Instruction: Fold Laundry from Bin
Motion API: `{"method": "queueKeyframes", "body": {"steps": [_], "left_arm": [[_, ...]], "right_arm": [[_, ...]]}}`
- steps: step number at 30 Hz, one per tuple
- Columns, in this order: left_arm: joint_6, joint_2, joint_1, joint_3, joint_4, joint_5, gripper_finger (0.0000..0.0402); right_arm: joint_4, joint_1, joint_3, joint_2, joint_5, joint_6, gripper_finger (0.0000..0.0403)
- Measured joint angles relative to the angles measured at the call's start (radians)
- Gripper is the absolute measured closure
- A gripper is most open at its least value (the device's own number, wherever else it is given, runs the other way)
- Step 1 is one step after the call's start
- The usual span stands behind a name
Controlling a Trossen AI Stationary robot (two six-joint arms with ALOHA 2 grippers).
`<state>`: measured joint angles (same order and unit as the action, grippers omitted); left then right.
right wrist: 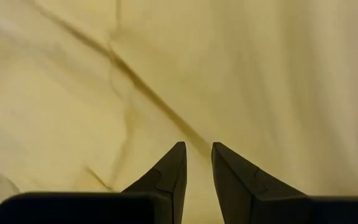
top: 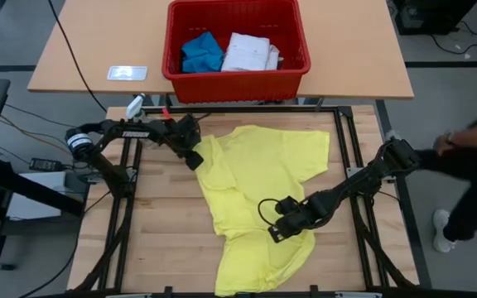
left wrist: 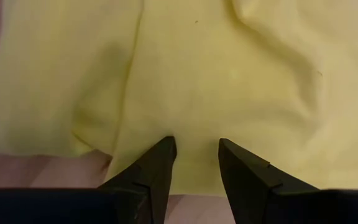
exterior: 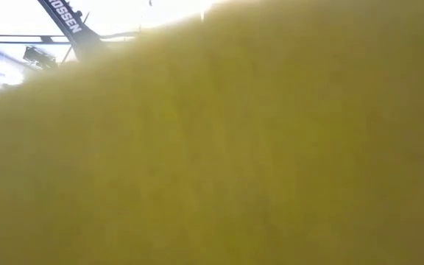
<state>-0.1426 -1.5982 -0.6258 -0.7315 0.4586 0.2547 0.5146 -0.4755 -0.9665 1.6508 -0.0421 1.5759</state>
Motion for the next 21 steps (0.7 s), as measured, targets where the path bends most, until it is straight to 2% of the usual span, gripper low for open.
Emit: {"method": "queueKeyframes", "body": {"steps": [8, 10, 14, 18, 21], "left_arm": [[-0.042, 0.027, -0.002, 0.001, 0.21, -0.008, 0.026], [-0.065, 0.053, 0.001, 0.007, 0.285, -0.041, 0.026], [-0.103, 0.135, 0.002, 0.032, 0.422, -0.186, 0.026], [-0.167, 0.207, 0.003, 0.105, 0.438, -0.195, 0.026], [-0.222, 0.228, 0.02, 0.109, 0.413, -0.179, 0.026]], "right_arm": [[-0.012, 0.018, 0.0, -0.001, -0.065, -0.195, 0.0316], [-0.04, 0.022, 0.0, -0.001, -0.065, -0.215, 0.0316], [-0.109, 0.025, 0.0, -0.001, -0.065, -0.219, 0.0316], [-0.111, 0.003, 0.004, -0.002, -0.049, -0.214, 0.0316], [-0.11, -0.014, 0.047, -0.002, -0.036, -0.232, 0.0316]]}}
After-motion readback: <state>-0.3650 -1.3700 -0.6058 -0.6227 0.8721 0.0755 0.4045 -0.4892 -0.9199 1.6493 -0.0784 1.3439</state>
